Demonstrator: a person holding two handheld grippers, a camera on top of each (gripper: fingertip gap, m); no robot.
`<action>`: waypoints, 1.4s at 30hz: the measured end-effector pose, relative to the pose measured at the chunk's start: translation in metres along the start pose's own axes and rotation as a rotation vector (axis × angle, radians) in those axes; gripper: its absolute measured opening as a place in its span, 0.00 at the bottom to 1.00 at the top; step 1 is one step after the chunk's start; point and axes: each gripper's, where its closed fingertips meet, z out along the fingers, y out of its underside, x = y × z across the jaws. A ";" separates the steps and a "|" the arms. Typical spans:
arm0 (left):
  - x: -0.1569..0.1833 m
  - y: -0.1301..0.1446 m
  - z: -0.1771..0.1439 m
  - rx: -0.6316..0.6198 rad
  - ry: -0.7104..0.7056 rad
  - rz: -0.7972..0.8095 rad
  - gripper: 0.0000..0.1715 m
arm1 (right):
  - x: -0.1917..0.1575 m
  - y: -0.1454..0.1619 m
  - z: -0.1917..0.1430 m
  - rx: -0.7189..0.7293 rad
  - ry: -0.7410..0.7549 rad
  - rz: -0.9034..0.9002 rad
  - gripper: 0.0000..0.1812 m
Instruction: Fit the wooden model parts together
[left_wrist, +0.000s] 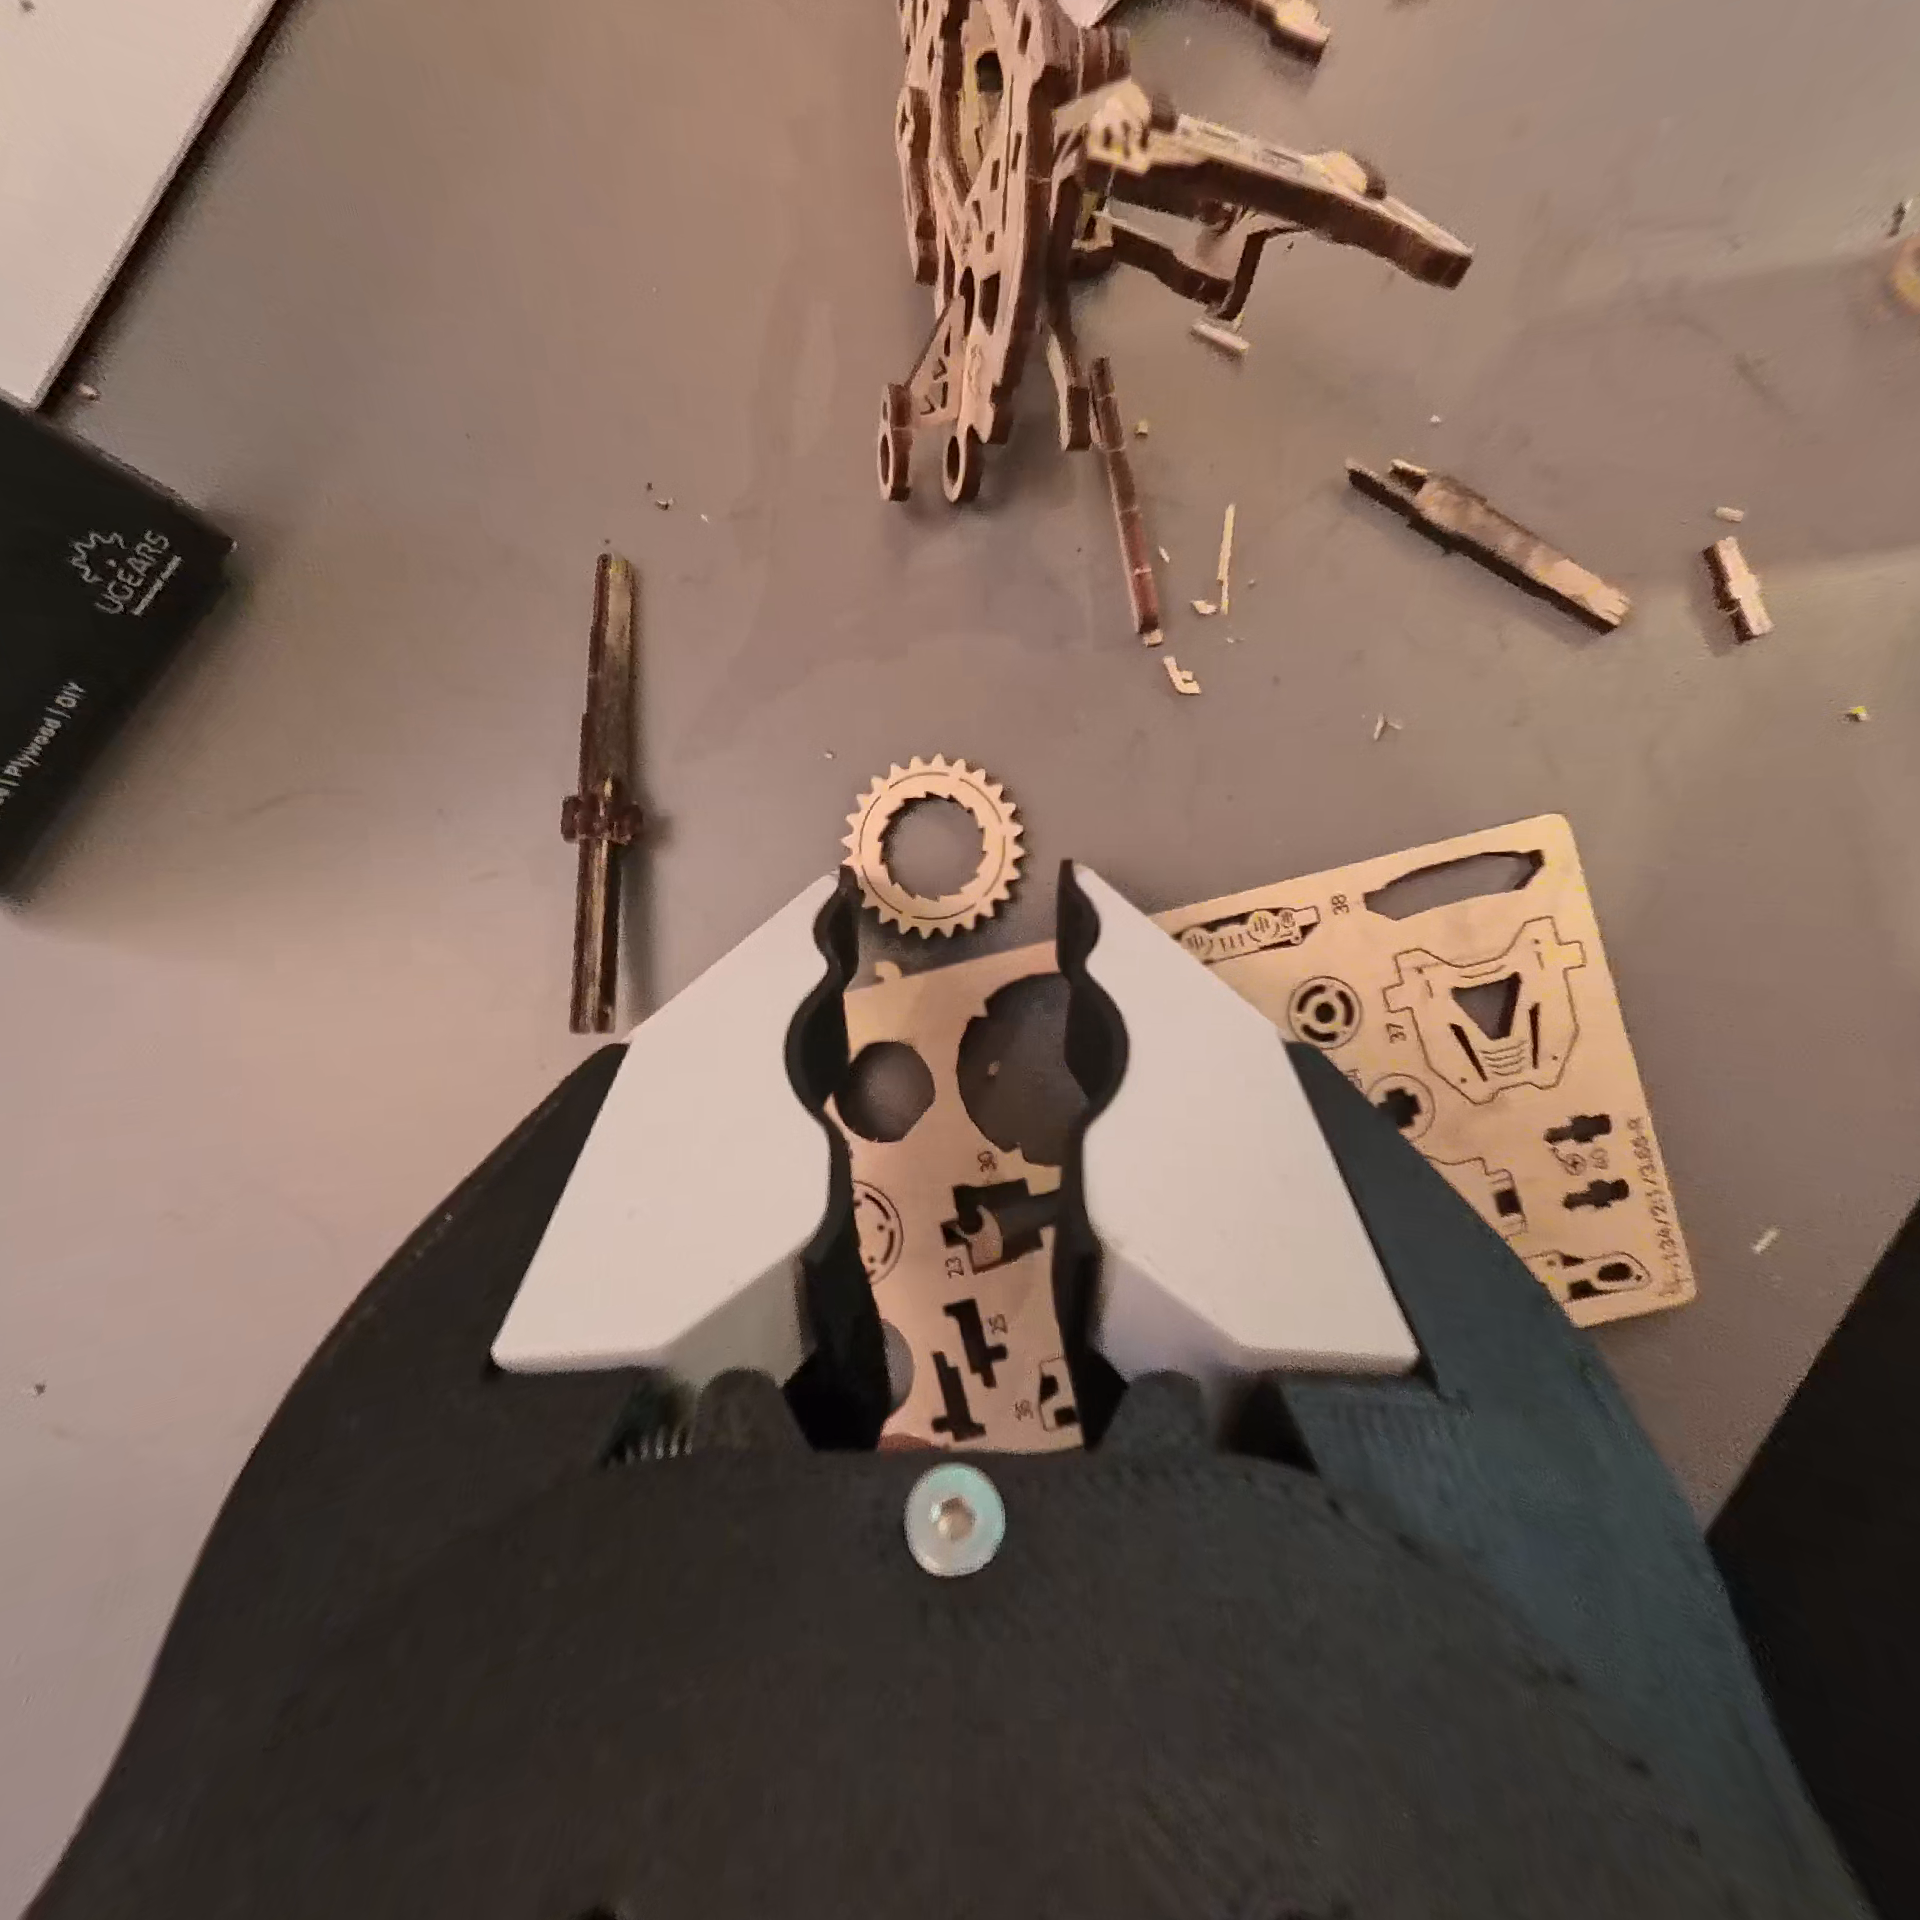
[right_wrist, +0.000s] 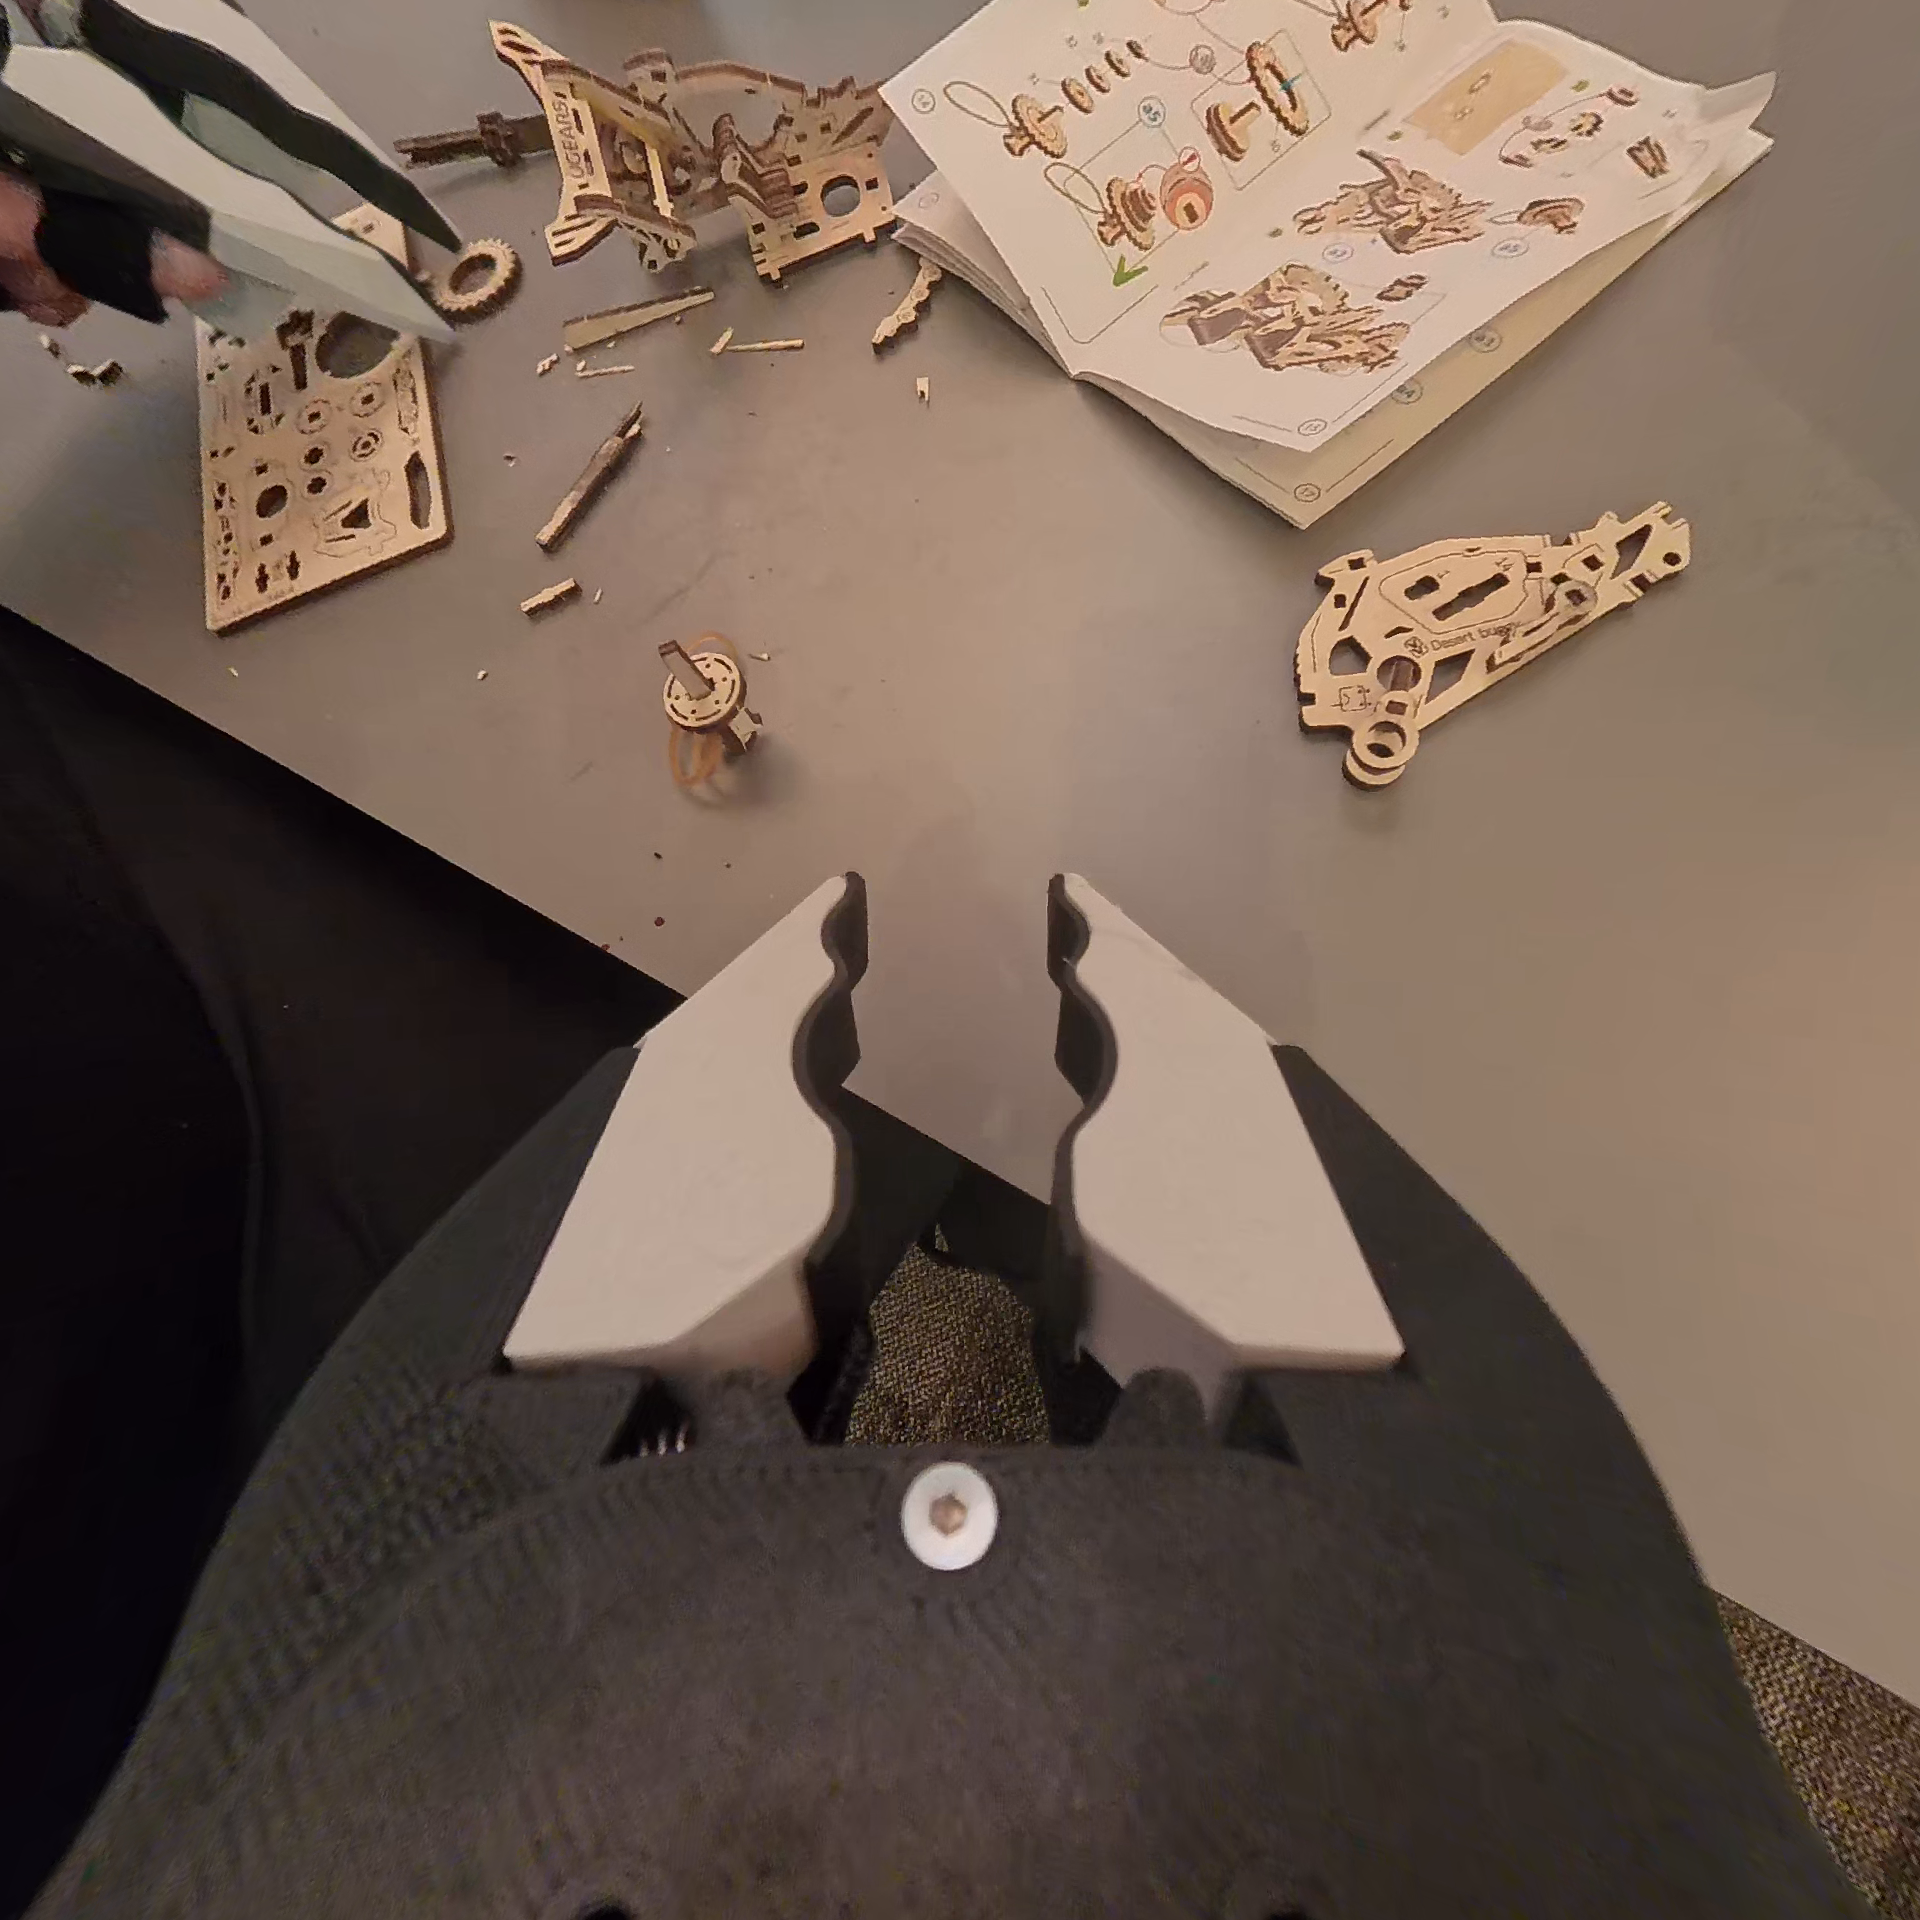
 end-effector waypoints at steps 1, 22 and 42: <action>0.000 -0.001 0.001 -0.002 -0.004 0.009 0.21 | 0.000 0.000 0.000 0.001 0.001 0.000 0.18; 0.028 -0.010 0.000 0.047 0.064 0.068 0.16 | 0.001 0.001 0.014 0.035 -0.058 0.026 0.17; 0.060 -0.023 -0.025 0.135 0.114 0.090 0.16 | 0.002 -0.003 0.024 0.064 -0.103 0.029 0.17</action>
